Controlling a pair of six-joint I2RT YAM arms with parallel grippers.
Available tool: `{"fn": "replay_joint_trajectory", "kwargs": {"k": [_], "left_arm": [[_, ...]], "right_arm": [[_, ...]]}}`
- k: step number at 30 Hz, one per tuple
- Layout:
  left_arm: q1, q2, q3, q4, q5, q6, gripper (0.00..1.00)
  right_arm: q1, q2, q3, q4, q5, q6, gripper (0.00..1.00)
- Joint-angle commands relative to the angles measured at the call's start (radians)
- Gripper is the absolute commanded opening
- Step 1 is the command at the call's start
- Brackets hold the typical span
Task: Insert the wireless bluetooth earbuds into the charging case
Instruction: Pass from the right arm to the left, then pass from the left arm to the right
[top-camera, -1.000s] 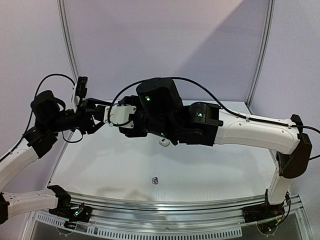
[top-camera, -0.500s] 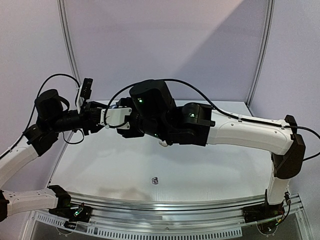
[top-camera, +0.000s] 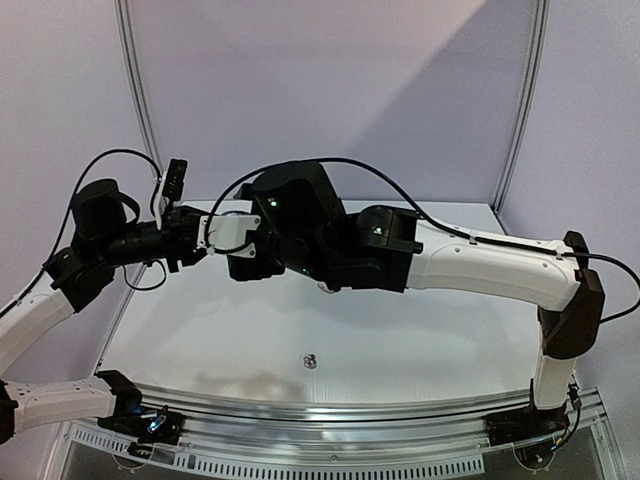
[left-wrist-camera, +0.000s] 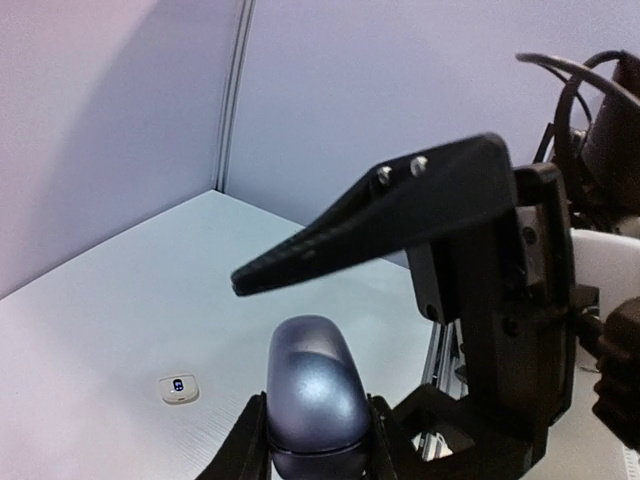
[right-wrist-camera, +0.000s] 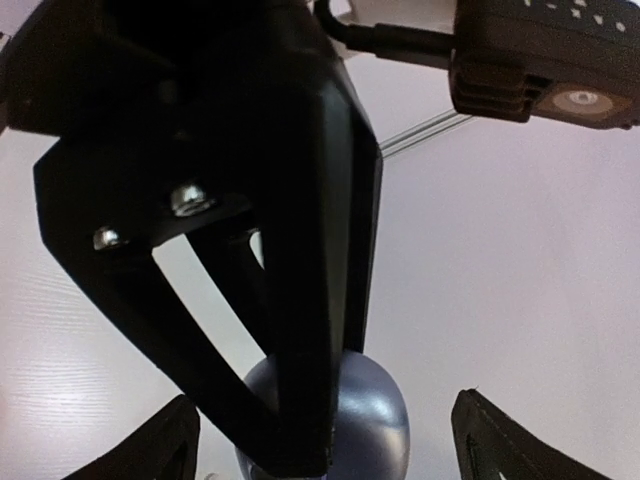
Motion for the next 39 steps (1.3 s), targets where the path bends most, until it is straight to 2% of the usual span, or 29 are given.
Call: {"fn": "replay_joint_trajectory", "kwargs": {"k": [1,3,7,9,14,18,22,26,29,31,34,35,36,39], "left_arm": [[0.005,-0.025,-0.021,0.037,0.105,-0.009,0.00],[0.011,-0.036,-0.034,0.096,0.138,-0.008,0.00],[0.013,-0.048,-0.073,0.208,0.206,-0.021,0.00],[0.013,-0.048,-0.087,0.274,0.255,-0.033,0.00],[0.013,-0.035,-0.100,0.362,0.302,-0.047,0.00],[0.013,-0.036,-0.105,0.386,0.310,-0.062,0.00],[0.011,-0.039,-0.106,0.390,0.312,-0.069,0.00],[0.010,-0.038,-0.106,0.388,0.307,-0.076,0.00],[0.010,-0.039,-0.104,0.376,0.308,-0.075,0.00],[0.010,-0.040,-0.103,0.371,0.310,-0.076,0.00],[0.010,-0.041,-0.105,0.368,0.304,-0.078,0.00],[0.010,-0.041,-0.105,0.368,0.302,-0.081,0.00],[0.010,-0.041,-0.105,0.368,0.302,-0.082,0.00],[0.010,-0.041,-0.105,0.367,0.303,-0.082,0.00]], "right_arm": [[-0.033,-0.066,0.016,-0.039,-0.135,0.214,0.95],[-0.069,-0.149,-0.020,-0.069,-0.320,0.348,0.99],[-0.196,-0.265,-0.133,-0.038,-0.840,0.621,0.99],[-0.239,-0.284,-0.170,-0.004,-0.939,0.783,0.95],[-0.248,-0.229,-0.114,-0.073,-1.022,0.885,0.87],[-0.247,-0.155,-0.044,-0.173,-1.051,0.893,0.79],[-0.248,-0.112,-0.012,-0.181,-1.070,0.902,0.72],[-0.247,-0.110,-0.016,-0.146,-1.050,0.905,0.44],[-0.247,-0.111,-0.018,-0.147,-1.062,0.892,0.33],[-0.247,-0.112,-0.023,-0.146,-1.080,0.886,0.35],[-0.247,-0.114,-0.024,-0.144,-1.095,0.890,0.55],[-0.247,-0.116,-0.025,-0.145,-1.095,0.889,0.58],[-0.246,-0.121,-0.024,-0.143,-1.089,0.888,0.57],[-0.247,-0.140,-0.027,-0.128,-1.075,0.886,0.47]]}}
